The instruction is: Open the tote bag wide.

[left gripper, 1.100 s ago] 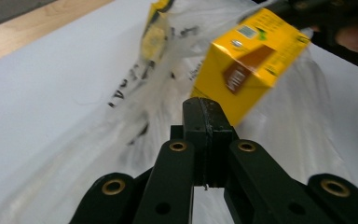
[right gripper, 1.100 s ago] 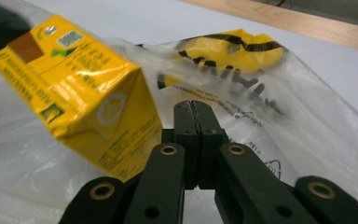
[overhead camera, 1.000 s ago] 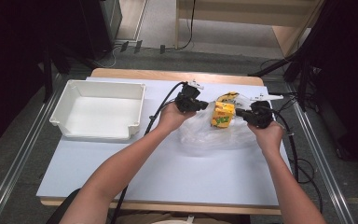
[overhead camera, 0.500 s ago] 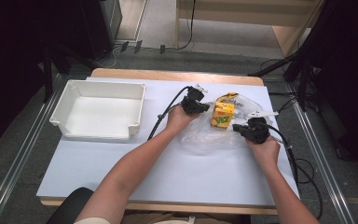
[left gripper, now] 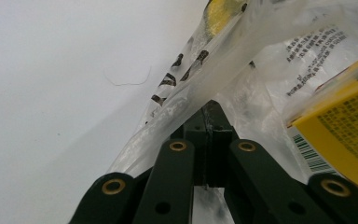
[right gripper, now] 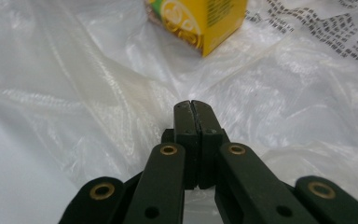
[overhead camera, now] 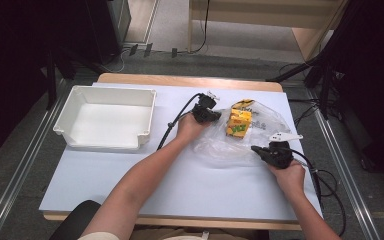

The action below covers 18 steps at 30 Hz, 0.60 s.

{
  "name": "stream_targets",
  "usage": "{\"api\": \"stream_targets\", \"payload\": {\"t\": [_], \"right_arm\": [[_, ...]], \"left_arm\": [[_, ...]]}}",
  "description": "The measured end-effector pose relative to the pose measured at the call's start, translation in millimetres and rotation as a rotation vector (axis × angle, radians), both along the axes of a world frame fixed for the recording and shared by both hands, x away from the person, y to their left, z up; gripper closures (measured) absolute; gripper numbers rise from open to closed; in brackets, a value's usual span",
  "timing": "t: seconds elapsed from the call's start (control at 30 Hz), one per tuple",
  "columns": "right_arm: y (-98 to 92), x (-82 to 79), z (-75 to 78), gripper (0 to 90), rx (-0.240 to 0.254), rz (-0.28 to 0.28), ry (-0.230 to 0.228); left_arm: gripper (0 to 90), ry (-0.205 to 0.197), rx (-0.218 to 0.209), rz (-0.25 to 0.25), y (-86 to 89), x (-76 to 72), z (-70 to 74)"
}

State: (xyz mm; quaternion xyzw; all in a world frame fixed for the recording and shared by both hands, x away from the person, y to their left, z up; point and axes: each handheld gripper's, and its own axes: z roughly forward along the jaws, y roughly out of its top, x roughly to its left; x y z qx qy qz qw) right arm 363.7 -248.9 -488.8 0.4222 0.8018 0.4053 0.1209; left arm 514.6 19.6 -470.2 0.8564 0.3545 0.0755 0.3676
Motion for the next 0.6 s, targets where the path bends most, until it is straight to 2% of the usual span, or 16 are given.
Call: {"api": "stream_targets", "payload": {"t": [0.07, 0.17, 0.27, 0.33, 0.4, 0.47, 0.53, 0.6], "right_arm": [[-0.7, -6.1, 0.1, 90.0, -0.010, 0.020, -0.008], [-1.7, -16.8, 0.8, 90.0, -0.011, 0.042, 0.003], [-0.8, -23.0, 1.8, 90.0, -0.025, 0.058, 0.000], [-0.9, -22.3, 3.2, 90.0, -0.028, 0.064, 0.015], [-1.7, -20.2, 5.4, 90.0, -0.020, 0.048, 0.040], [-3.2, -19.0, 9.7, 90.0, -0.010, 0.034, 0.030], [-4.2, -18.4, 14.5, 90.0, 0.028, 0.014, 0.025], [-4.6, -17.6, 18.6, 90.0, 0.032, 0.002, 0.018]], "left_arm": [[90.0, -0.002, 0.007, 0.007, 1.3, 2.0, -1.4], [90.0, 0.010, -0.023, 0.032, 4.3, 5.3, -3.0], [90.0, 0.006, -0.020, 0.027, 4.8, 5.8, -3.0], [90.0, 0.011, -0.013, 0.017, 4.5, 5.3, -1.7], [90.0, 0.018, -0.029, 0.017, 4.7, 3.7, 0.5], [90.0, 0.024, -0.035, 0.005, 5.5, 1.9, 4.4], [90.0, 0.025, -0.032, -0.010, 6.4, 0.3, 7.7], [90.0, 0.023, -0.036, -0.022, 7.1, -2.0, 11.9]]}}
